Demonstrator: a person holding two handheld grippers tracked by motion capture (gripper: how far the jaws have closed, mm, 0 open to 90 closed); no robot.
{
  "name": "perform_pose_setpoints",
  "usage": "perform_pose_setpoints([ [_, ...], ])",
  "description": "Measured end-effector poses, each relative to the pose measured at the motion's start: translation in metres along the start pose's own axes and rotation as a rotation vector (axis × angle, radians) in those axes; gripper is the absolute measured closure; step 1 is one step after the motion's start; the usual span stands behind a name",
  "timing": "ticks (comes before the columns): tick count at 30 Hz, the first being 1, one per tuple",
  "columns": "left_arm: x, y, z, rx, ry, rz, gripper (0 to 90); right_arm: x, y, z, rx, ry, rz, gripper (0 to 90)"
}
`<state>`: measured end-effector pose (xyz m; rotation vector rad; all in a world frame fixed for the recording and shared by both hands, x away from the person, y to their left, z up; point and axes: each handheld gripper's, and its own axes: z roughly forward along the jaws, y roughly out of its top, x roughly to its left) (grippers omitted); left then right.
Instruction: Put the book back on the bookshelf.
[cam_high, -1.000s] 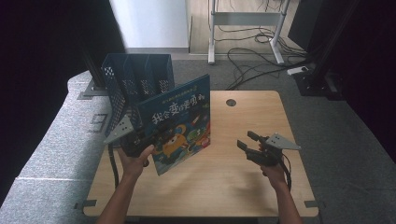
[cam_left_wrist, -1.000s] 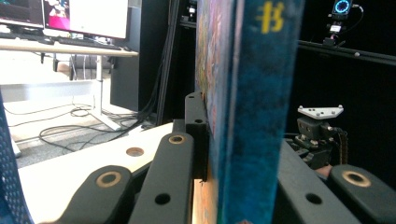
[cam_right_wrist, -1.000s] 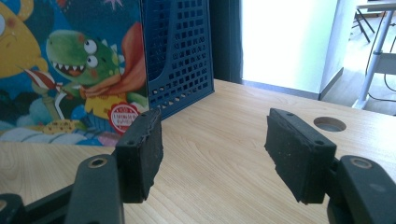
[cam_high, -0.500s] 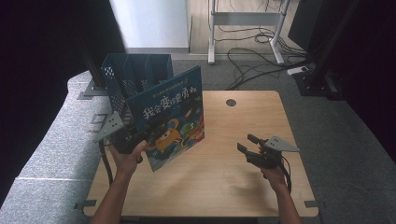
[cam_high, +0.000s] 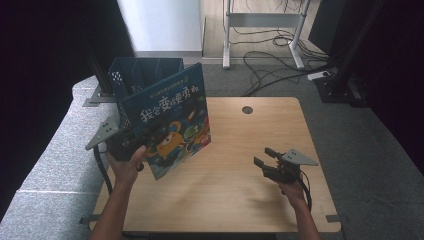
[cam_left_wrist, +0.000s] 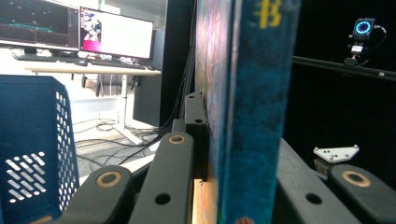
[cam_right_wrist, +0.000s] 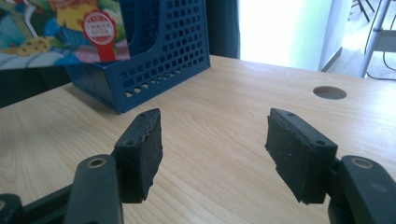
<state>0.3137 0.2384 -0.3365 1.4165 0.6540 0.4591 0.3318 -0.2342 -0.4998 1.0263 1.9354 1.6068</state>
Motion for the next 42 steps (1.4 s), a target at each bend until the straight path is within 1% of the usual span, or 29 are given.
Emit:
perform_pose_setpoints([
  [3, 0.002, 0.002, -0.003, -0.001, 0.01, 0.006, 82.7, -0.001, -0.005, 0.003, 0.023, -0.011, 0.009, 35.2],
  [11, 0.005, 0.007, -0.009, -0.009, 0.026, 0.011, 82.7, -0.001, -0.015, 0.007, 0.038, -0.014, 0.021, 35.4],
  [16, 0.006, 0.009, -0.011, -0.008, 0.048, 0.02, 82.6, -0.002, -0.021, 0.009, 0.063, -0.023, 0.036, 35.2],
  [26, 0.012, 0.015, -0.02, -0.018, 0.077, 0.028, 82.6, -0.001, -0.022, 0.009, 0.064, -0.021, 0.04, 34.9],
  [28, 0.013, 0.016, -0.022, -0.018, 0.085, 0.029, 82.6, -0.001, -0.024, 0.009, 0.058, -0.022, 0.034, 35.4],
  [33, 0.018, 0.018, -0.024, -0.018, 0.105, 0.035, 82.7, -0.003, -0.03, 0.007, 0.063, -0.028, 0.048, 35.3],
  [37, 0.02, 0.021, -0.025, -0.012, 0.127, 0.049, 82.6, -0.006, -0.032, 0.005, 0.065, -0.032, 0.052, 35.3],
  [42, 0.023, 0.023, -0.026, -0.02, 0.138, 0.045, 82.6, -0.007, -0.033, 0.002, 0.062, -0.035, 0.057, 35.3],
])
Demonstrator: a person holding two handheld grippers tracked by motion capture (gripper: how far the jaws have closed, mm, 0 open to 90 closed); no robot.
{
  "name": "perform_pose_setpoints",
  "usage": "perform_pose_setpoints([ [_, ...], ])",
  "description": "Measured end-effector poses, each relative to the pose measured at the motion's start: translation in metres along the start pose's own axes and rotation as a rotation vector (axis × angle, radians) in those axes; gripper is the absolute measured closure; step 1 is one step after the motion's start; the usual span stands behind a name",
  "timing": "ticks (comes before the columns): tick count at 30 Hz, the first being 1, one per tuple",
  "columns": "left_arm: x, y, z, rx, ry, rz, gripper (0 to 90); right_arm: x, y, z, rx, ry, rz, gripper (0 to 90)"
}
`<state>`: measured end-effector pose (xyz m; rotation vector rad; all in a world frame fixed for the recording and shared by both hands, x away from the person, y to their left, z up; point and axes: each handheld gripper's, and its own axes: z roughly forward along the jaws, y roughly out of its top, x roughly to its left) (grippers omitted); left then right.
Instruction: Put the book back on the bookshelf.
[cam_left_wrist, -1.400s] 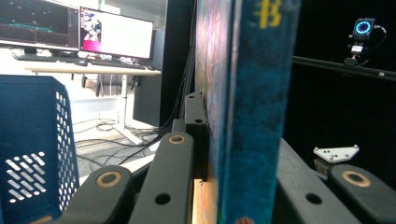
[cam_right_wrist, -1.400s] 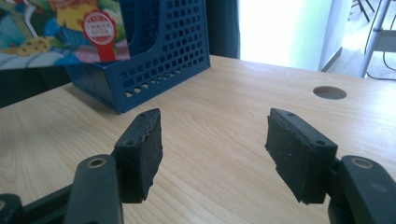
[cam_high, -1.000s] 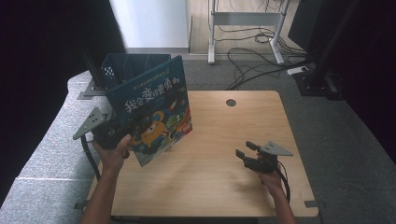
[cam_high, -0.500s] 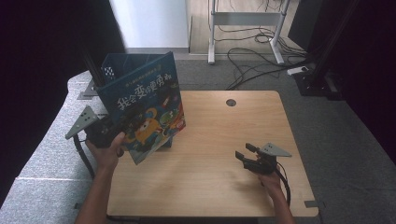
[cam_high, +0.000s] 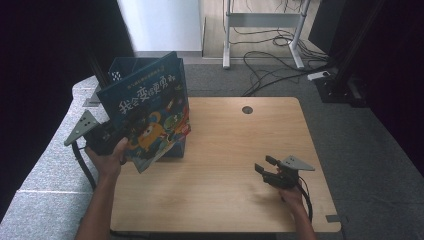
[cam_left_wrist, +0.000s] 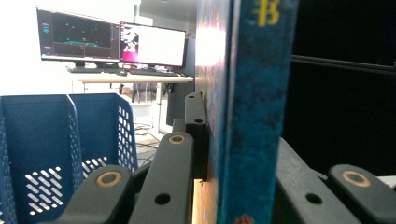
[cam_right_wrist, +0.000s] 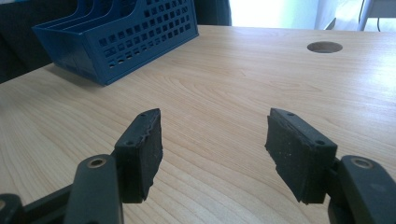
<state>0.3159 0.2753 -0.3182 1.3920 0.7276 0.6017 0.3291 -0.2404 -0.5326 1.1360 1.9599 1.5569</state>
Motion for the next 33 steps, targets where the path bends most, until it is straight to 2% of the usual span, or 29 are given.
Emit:
perform_pose_setpoints([
  [6, 0.004, 0.001, -0.001, 0.006, 0.026, 0.009, 82.6, -0.001, 0.0, -0.001, 0.001, 0.0, -0.001, 35.3],
  [13, 0.008, 0.002, -0.002, 0.018, 0.079, 0.05, 82.6, -0.001, -0.001, 0.0, 0.007, 0.0, -0.002, 35.3],
  [17, 0.012, 0.001, -0.002, 0.014, 0.081, 0.033, 82.6, 0.0, -0.001, 0.001, 0.011, 0.0, -0.005, 35.3],
  [33, 0.025, 0.0, -0.003, 0.02, 0.124, 0.017, 82.6, 0.001, -0.003, 0.003, 0.023, -0.002, -0.011, 35.3],
])
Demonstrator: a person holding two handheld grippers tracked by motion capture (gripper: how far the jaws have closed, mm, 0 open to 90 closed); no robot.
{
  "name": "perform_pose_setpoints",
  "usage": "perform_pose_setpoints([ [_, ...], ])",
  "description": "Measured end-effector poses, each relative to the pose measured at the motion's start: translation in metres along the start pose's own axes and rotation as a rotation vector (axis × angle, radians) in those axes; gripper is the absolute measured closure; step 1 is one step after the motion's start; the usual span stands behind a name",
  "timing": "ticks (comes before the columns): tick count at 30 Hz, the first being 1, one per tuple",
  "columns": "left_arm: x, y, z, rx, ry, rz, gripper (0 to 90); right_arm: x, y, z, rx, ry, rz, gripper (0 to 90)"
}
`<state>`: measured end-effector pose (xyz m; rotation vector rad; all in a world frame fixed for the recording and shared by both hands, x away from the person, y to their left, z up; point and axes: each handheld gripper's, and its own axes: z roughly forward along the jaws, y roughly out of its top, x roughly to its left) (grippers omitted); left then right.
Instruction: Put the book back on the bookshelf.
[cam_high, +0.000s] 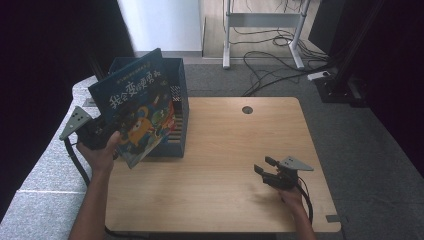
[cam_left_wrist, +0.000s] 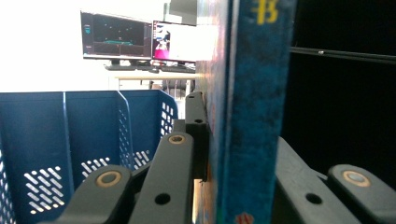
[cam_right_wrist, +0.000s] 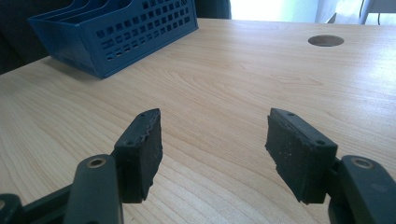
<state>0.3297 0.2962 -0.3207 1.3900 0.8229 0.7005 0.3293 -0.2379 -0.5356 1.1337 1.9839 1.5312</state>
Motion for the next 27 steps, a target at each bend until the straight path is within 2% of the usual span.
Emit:
perform_pose_setpoints([
  [6, 0.005, -0.001, 0.004, 0.007, 0.027, 0.005, 82.6, 0.0, -0.001, 0.0, 0.007, -0.001, 0.002, 35.2],
  [12, 0.012, -0.003, 0.007, 0.005, 0.046, -0.016, 82.6, 0.001, -0.003, 0.001, 0.008, -0.005, -0.003, 35.4],
  [24, 0.013, -0.001, 0.019, 0.012, 0.069, -0.011, 82.6, -0.001, -0.004, -0.002, 0.007, -0.011, 0.002, 35.5],
  [27, 0.013, -0.002, 0.022, 0.001, 0.069, -0.023, 82.6, -0.002, -0.004, -0.002, 0.005, -0.011, 0.002, 35.6],
])
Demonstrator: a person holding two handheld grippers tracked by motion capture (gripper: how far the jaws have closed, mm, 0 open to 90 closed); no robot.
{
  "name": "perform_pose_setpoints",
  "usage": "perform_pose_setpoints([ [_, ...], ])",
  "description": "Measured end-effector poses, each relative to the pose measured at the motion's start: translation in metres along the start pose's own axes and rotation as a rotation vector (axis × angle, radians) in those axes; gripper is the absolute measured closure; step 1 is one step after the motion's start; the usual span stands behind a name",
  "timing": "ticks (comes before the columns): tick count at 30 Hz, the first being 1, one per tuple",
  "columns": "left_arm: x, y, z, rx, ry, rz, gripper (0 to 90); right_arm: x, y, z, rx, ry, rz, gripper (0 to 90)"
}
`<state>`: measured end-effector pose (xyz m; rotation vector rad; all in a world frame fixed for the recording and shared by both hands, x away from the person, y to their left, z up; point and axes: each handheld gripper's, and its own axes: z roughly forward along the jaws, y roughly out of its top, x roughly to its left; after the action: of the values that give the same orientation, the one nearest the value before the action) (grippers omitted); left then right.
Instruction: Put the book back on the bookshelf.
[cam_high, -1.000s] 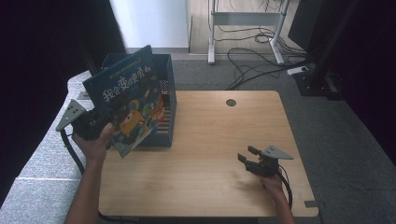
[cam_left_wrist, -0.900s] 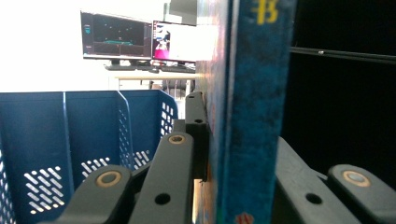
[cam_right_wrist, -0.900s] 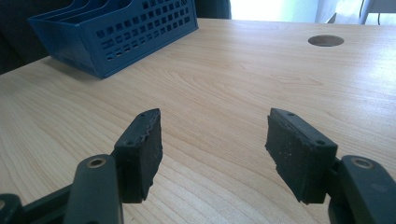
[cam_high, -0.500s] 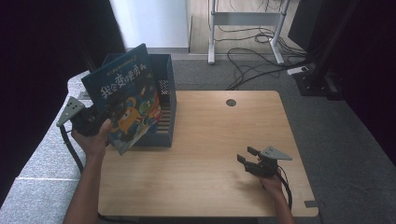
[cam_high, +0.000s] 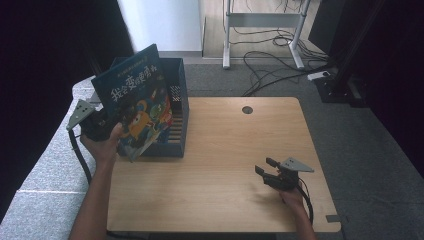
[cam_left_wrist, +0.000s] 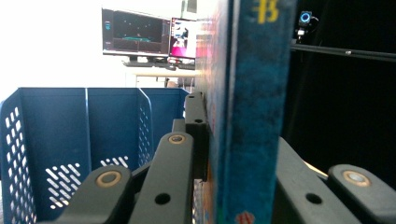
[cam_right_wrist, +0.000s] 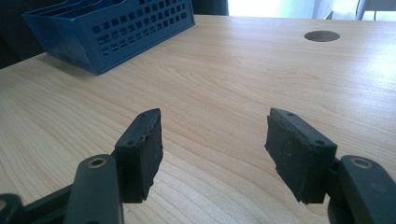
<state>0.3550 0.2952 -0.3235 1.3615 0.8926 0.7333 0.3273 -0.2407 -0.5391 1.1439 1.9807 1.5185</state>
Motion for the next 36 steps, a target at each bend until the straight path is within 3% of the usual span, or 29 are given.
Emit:
perform_pose_setpoints([
  [27, -0.005, 0.002, 0.031, 0.004, 0.003, -0.013, 82.6, -0.002, -0.003, -0.001, 0.006, -0.003, -0.003, 35.4],
  [36, -0.005, -0.003, 0.043, 0.001, 0.026, -0.021, 82.6, -0.003, -0.003, -0.002, 0.007, -0.006, -0.002, 35.4],
])
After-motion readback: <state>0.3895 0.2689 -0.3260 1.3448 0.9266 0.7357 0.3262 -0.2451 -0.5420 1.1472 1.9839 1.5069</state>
